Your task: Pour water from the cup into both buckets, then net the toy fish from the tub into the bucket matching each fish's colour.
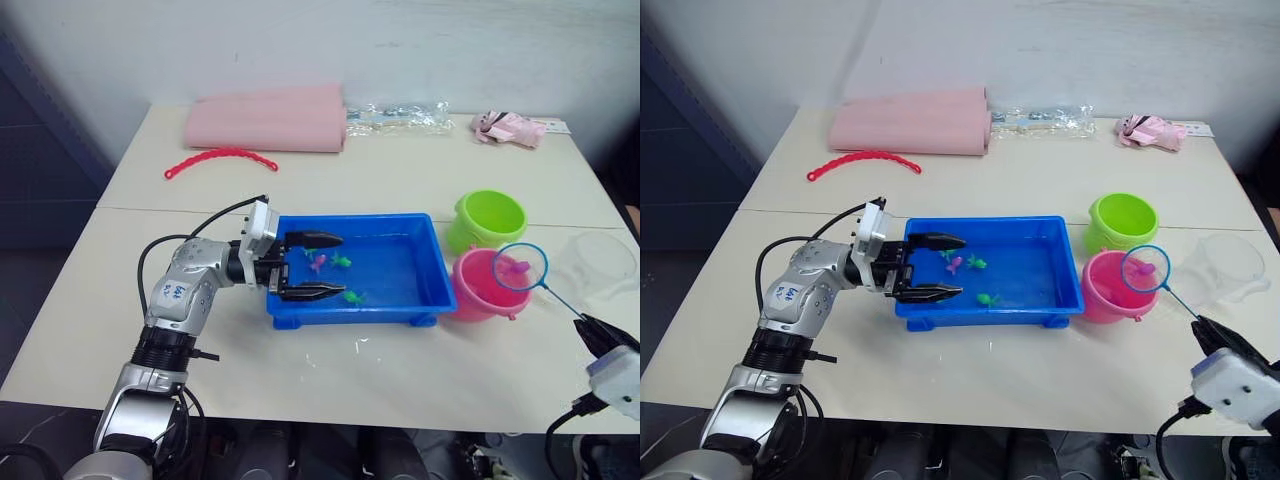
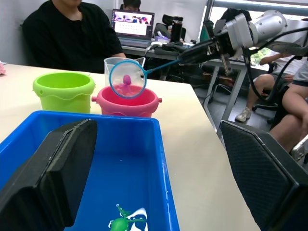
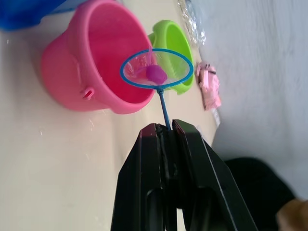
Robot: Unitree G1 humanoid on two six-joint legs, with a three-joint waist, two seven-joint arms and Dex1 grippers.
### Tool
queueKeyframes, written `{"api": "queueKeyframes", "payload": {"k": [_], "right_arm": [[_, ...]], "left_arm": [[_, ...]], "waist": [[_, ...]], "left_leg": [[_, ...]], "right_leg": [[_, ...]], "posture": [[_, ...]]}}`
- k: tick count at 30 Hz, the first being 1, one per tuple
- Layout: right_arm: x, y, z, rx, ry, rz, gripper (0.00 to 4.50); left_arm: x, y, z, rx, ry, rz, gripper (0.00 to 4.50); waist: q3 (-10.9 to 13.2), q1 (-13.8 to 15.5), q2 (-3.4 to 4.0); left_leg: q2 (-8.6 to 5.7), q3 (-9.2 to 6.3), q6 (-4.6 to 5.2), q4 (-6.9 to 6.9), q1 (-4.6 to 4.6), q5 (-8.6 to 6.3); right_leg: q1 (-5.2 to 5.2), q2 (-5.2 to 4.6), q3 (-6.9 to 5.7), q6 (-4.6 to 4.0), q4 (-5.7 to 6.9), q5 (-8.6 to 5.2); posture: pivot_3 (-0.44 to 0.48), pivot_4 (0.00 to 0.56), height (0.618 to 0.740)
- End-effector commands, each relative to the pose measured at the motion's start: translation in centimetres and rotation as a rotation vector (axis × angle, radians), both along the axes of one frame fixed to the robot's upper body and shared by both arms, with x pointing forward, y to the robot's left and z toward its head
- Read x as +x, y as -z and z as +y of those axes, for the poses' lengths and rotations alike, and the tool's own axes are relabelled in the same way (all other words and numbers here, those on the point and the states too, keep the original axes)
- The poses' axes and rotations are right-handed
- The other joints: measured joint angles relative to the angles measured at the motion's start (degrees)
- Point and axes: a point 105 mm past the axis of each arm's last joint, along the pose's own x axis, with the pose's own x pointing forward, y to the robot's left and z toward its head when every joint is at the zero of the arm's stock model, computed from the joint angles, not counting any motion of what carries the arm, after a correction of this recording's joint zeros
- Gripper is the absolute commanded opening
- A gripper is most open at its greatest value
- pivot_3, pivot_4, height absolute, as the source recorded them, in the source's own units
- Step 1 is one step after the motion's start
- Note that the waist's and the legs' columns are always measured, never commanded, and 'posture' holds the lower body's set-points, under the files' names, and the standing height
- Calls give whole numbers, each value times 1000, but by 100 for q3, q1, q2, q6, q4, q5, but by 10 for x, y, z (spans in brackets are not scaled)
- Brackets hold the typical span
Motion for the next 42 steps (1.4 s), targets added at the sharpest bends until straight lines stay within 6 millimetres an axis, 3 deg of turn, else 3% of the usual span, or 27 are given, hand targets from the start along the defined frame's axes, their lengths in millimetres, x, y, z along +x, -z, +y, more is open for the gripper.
{"api": "queueKeyframes", "payload": {"k": [1, 13, 20, 23, 26, 28, 31, 35, 42], "right_arm": [[-6, -7, -8, -181, 3, -40, 0], [-4, -24, -13, -438, -86, -175, 0], [0, -24, -19, -372, -109, -170, 0], [5, -33, 3, 121, -159, -198, 0], [14, -43, 16, 474, -194, -179, 0], [22, -47, 29, 698, -247, -111, 0], [35, -52, 55, 895, -325, 32, 0], [62, -43, 91, 969, -363, 253, 0], [98, -14, 137, 941, -381, 485, 0]], "left_arm": [[-1, -2, 0, -20, -13, 3, 4422], [1, -8, -2, -79, -39, -11, 4422], [0, -9, 4, -84, -55, -23, 4422], [1, -12, 18, -100, -92, -21, 4422], [2, -10, 36, -79, -123, -5, 4422], [4, -10, 53, -55, -169, 0, 4422], [8, -13, 72, -56, -249, -4, 4422], [10, -16, 91, -57, -372, -17, 4422], [-8, -7, 102, -6, -432, 32, 4422]], "waist": [[0, -1, 0], [0, -9, 0], [0, -16, 0], [1, -32, -1], [0, -74, 0], [0, -114, 0], [0, -116, 0], [0, -126, -1], [1, -98, -2]], "left_leg": [[0, 0, 0, 0, 0, 0], [2, 0, -3, 1, 1, 1], [3, 0, -2, 0, 2, 1], [6, -1, -1, 2, 2, 1], [14, -4, -1, 4, 13, 1], [19, -5, 0, 7, 18, 1], [22, -11, 1, 8, 17, 0], [20, -16, 8, 14, 14, -4], [21, -27, 1, 11, -5, -6]], "right_leg": [[0, 0, 0, 0, 0, 0], [0, 1, 3, 0, 0, 0], [2, 1, 2, 0, -2, 0], [4, 1, 1, -1, -2, 0], [17, 5, -1, -1, -2, 0], [22, 7, -1, -1, 0, 0], [23, 6, -4, -2, 1, 1], [26, 1, -3, -2, -2, 1], [16, 3, -6, -3, -3, 0]], "posture": [[0, 150, 740], [0, 150, 740], [0, 150, 740], [0, 150, 740], [0, 150, 740], [0, 150, 740], [0, 150, 740], [0, 150, 740], [0, 150, 740]]}}
